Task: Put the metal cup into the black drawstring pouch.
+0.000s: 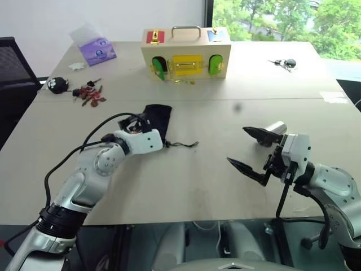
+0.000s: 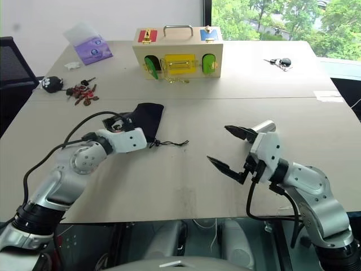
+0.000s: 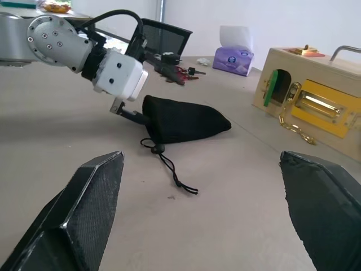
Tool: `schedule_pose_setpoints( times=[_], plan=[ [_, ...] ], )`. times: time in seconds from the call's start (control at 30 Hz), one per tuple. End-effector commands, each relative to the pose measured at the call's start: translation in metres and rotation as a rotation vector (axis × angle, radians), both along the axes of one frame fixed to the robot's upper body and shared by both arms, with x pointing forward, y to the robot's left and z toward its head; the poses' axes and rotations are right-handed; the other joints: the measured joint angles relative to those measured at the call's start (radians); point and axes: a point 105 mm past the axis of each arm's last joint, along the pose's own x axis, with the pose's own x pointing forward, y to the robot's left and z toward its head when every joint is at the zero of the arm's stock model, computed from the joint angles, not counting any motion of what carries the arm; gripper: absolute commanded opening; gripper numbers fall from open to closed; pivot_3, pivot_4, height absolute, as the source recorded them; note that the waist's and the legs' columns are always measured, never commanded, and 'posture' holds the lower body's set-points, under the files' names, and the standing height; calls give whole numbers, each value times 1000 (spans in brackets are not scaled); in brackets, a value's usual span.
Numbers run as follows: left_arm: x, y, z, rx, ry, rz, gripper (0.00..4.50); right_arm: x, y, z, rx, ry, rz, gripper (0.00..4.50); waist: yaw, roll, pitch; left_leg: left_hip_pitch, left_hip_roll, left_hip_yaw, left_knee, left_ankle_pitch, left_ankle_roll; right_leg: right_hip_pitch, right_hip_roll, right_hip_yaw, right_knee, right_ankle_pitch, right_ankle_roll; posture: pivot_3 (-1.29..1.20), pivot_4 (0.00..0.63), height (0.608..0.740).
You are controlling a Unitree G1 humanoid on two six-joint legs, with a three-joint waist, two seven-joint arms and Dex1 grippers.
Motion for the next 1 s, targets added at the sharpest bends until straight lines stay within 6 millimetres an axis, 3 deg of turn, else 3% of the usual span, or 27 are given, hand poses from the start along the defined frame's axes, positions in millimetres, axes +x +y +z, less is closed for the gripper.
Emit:
schedule_pose_setpoints(
  times=[0.03, 0.17, 0.2, 0.23, 0.33, 0.43, 0.53, 0.73, 0.87, 1.0],
  plan=[
    [2, 0, 9, 10, -7, -4, 2588, 0, 3, 8, 5, -41, -20, 4500, 1, 0, 0, 0, 0, 0, 0, 0, 0, 0, 0, 0, 0, 0, 0, 0, 150, 740],
    [3, 1, 9, -46, 46, 13, 803, 5, 1, 10, 8, -58, -63, 4500, 0, 0, 0, 0, 0, 0, 0, 0, 0, 0, 0, 0, 0, 0, 0, 0, 150, 740],
    [4, 2, 10, -131, 86, 46, 231, 10, -1, 10, -1, -50, -103, 4500, 0, 0, 0, 0, 0, 0, 0, 0, 0, 0, 0, 0, 0, 0, 0, 0, 150, 740],
    [5, 1, 11, -227, 132, 77, 29, 16, -4, 9, -17, -52, -148, 4500, 1, 0, 0, 0, 0, 0, 1, 0, 0, 0, 0, 0, 0, 0, 0, 0, 150, 740],
    [6, -5, 14, -488, 275, 154, 29, 29, -13, 7, -106, -64, -261, 4500, 3, 0, 0, -1, 0, -1, 3, 0, 0, 0, 1, -2, 1, 0, 0, 0, 150, 740],
    [4, -18, 21, -720, 429, 181, 29, 54, -40, 2, -348, -153, -545, 4500, 1, 0, 0, -2, -1, -1, 4, 0, 0, 1, 1, -4, 2, 0, 0, 0, 150, 740],
    [-3, -32, 21, -887, 604, 211, 29, 63, -60, -5, -424, -111, -663, 4500, 0, 0, 0, -2, -1, -1, 4, 0, -1, 1, 1, -4, 2, 0, 0, 0, 150, 740],
    [-6, -53, 18, -1033, 744, 249, 29, 79, -90, -11, -568, -97, -857, 4500, -4, 0, 0, -2, -1, -2, 4, 2, -3, 1, 1, -2, 1, 0, 0, 0, 150, 740],
    [-5, -68, 19, -1063, 766, 233, 29, 89, -94, -10, -591, -69, -912, 4500, -2, 0, 0, -1, -1, -2, 4, 2, -4, 1, 1, -2, 2, 0, 0, 0, 150, 740],
    [0, -68, 22, -1089, 746, 249, 29, 89, -95, -14, -606, -21, -917, 4500, 0, 0, 0, -1, -1, -2, 4, 3, -5, 0, 0, -2, 1, 0, 0, 0, 150, 740]
  ],
)
